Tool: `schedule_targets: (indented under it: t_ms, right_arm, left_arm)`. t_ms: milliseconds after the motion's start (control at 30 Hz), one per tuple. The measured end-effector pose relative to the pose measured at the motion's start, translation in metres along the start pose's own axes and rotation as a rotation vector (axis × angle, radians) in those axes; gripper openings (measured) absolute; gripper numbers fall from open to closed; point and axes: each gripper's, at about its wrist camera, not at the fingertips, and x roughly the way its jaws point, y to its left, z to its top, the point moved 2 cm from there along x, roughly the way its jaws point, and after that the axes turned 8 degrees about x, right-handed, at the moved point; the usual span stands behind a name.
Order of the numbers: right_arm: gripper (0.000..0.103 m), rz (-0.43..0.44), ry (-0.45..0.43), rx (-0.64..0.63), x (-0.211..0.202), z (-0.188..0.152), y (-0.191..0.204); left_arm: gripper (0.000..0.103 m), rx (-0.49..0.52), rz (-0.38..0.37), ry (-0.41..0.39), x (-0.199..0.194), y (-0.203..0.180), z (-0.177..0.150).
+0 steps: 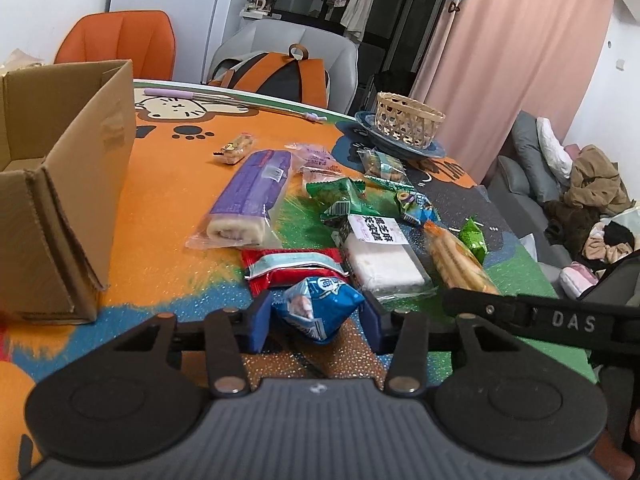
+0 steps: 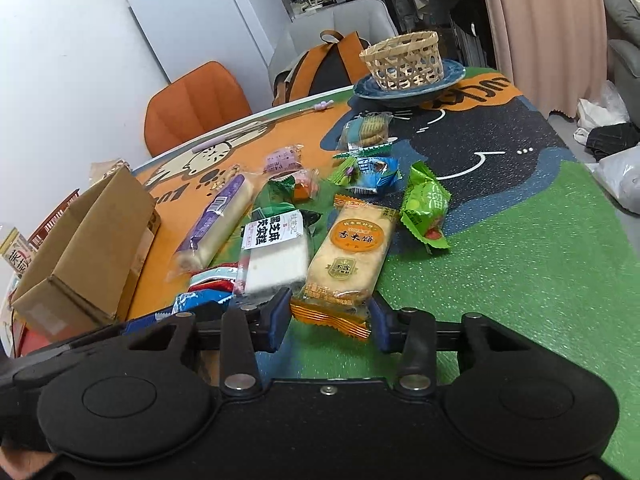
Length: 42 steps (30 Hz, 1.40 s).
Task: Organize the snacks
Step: 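Close left gripper on the blue chip bag while right gripper grasps the rice cake, then lift both held snacks and carry them over the cardboard box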
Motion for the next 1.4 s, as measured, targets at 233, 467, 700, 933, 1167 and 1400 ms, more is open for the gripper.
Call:
schedule_targets:
  t_ms: [233,467,700,933,1167,1400]
  right_arm:
    - [0.042,-0.012,0.006,-0.024,-0.009,-0.002,-0.001]
    - [0.043,-0.029,0.01,-0.027,-0.015,-0.005,-0.009]
    - [0.051,-0.038,0.019,-0.021,-0.005,-0.006,-0.013]
    - [0.056,-0.05,0.008,-0.043,0.003,-0.005,-0.009]
    - [0.044,-0.071,-0.004,-0.076,0.003,-0.007,-0.007]
    - [0.036,-0.044,-0.017,-0.062,-0.005,-0.008,-0.003]
  left_arm:
    - [0.046,0.003,-0.001,0.009,-0.003,0.0,-0.003]
    - [0.048,-0.005,0.012,0.018,-0.004,-0.002,-0.001]
    - [0.057,0.018,0.033,0.03,0.006,-0.004,-0.002]
    - [0.061,0.057,0.056,0.017,0.014,-0.009,0.001]
    - [0.051,0.091,0.085,0.005,0.012,-0.012,-0.003]
    - [0.038,0.057,0.062,-0.009,-0.002,-0.006,-0.002]
